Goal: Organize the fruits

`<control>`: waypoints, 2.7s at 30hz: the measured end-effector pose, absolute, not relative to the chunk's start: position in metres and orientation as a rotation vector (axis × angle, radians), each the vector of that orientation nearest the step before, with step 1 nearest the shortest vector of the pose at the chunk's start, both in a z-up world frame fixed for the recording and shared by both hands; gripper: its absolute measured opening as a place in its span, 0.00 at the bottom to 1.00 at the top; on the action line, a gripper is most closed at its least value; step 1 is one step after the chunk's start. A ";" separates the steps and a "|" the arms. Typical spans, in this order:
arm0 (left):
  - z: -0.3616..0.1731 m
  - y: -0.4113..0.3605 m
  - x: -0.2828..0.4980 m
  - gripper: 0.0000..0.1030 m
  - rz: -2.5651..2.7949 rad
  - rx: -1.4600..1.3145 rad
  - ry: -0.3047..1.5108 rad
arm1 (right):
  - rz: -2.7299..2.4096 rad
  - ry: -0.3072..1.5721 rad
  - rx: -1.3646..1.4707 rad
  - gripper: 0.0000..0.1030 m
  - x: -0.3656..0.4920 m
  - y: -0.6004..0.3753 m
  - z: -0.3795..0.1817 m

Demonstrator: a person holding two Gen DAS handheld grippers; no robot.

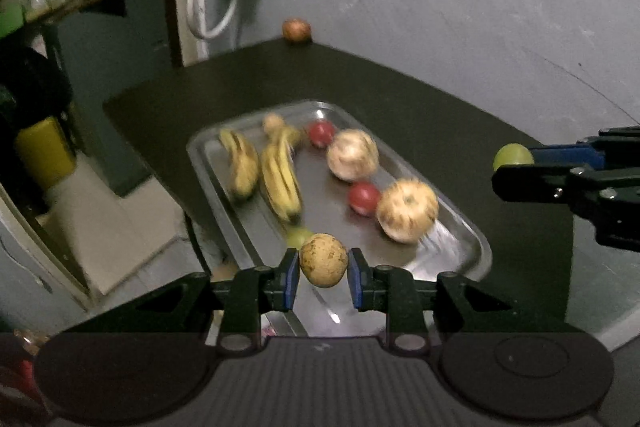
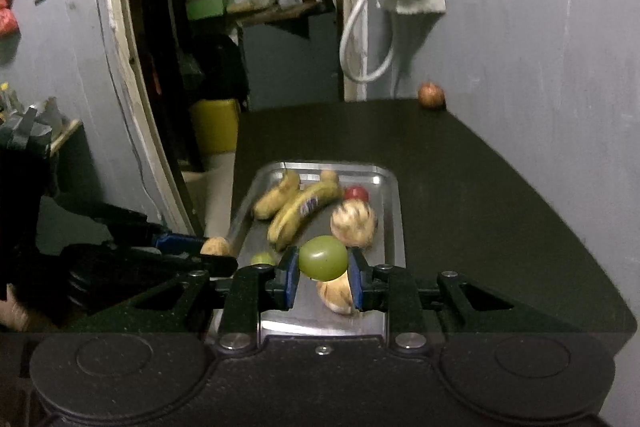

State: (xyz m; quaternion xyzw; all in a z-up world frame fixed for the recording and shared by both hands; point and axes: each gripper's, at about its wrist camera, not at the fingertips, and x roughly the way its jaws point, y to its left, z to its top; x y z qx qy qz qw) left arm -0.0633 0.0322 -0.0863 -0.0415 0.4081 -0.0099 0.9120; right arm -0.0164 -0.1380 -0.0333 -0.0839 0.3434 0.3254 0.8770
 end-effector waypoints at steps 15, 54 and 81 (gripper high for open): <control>-0.113 0.037 -0.059 0.27 -0.060 -0.111 0.874 | 0.627 0.802 -0.245 0.26 -0.006 -0.126 -0.086; -0.119 0.022 -0.045 0.28 0.040 -0.101 0.901 | 0.705 0.831 -0.235 0.40 0.025 -0.143 -0.107; -0.033 0.072 -0.089 1.00 0.065 -0.169 0.762 | 0.441 0.716 0.017 0.99 -0.037 -0.165 0.002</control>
